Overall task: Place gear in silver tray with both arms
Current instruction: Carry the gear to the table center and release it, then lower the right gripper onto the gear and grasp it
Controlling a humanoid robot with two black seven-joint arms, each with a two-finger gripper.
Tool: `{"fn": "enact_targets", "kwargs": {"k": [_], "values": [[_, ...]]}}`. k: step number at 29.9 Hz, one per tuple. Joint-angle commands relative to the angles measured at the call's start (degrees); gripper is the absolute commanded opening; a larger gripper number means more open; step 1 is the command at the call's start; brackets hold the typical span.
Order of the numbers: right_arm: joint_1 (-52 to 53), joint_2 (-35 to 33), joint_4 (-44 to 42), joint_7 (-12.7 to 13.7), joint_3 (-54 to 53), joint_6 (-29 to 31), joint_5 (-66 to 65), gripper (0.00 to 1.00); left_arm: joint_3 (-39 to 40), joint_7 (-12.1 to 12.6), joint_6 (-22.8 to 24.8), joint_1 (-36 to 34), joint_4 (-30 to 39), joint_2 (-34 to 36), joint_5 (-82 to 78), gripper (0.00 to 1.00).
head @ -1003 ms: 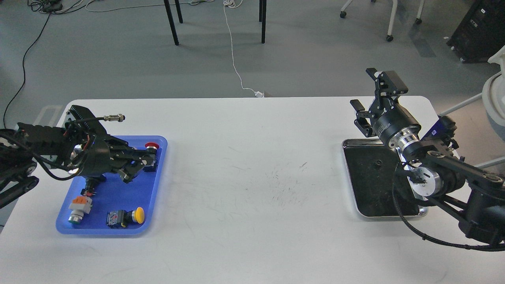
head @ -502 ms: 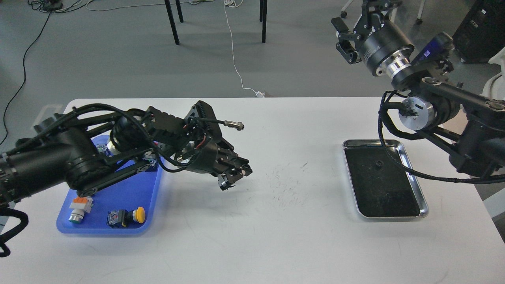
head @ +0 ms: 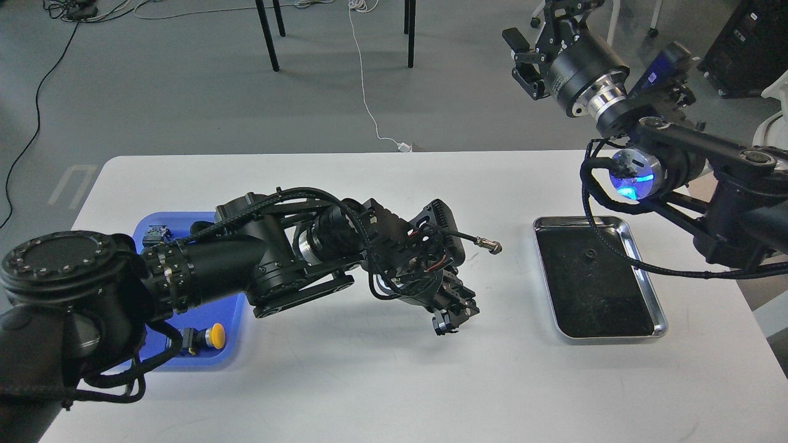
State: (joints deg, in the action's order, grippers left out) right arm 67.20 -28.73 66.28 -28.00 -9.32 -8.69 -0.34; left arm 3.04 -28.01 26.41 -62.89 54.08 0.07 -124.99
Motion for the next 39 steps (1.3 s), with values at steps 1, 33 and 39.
{"fn": "enact_targets", "kwargs": {"k": [1, 33, 39], "values": [[-0.1, -0.1, -0.3, 0.0, 0.0, 0.0, -0.1, 0.99, -1.0, 0.0, -0.1, 0.3, -2.0, -0.1, 0.0, 0.16], [-2.5, -15.2, 6.5, 0.0, 13.0, 6.1, -22.2, 0.99, 16.3, 0.0, -7.2, 6.8, -1.9, 17.0, 43.2, 0.97], [-1.7, -18.2, 7.8, 0.0, 21.3, 11.1, -50.2, 0.99, 24.1, 0.0, -10.6, 19.1, 4.5, 27.8, 76.9, 0.97]]}}
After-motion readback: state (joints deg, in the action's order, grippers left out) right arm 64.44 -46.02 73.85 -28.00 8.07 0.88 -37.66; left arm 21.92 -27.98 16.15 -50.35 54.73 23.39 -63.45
